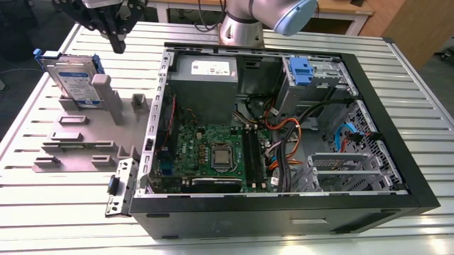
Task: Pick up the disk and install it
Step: 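Reach for the disk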
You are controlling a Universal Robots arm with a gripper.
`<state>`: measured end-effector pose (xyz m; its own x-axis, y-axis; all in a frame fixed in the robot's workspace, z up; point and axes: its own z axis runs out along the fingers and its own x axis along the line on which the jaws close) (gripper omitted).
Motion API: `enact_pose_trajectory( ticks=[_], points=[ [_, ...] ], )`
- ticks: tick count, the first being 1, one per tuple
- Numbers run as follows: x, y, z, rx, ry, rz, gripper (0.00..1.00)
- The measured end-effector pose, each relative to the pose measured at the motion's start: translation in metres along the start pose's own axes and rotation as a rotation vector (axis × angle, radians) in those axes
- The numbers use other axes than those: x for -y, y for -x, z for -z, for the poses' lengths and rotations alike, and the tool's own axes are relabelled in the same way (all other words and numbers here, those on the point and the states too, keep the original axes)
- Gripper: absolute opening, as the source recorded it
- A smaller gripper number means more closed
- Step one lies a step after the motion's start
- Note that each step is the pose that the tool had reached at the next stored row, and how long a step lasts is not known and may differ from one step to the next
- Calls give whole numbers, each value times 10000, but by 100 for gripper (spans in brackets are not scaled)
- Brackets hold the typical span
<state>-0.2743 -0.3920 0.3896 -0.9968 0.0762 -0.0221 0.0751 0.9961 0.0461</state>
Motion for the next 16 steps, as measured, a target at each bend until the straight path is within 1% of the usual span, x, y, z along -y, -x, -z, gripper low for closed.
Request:
enact_pose_trajectory(
  ticks=[2,7,9,13,14,15,16],
  points=[
    [-2,-35,0,-1,-1,-1,11],
    [-19,-238,1,0,0,-1,11],
    [-55,-310,-8,1,1,-1,11],
    [-166,-425,-33,-4,0,-1,11],
    [-179,-449,-39,-27,0,-2,11],
    [-187,-471,-43,-84,-6,-5,11],
    [-195,-488,-46,-159,-11,-8,11]
  ],
)
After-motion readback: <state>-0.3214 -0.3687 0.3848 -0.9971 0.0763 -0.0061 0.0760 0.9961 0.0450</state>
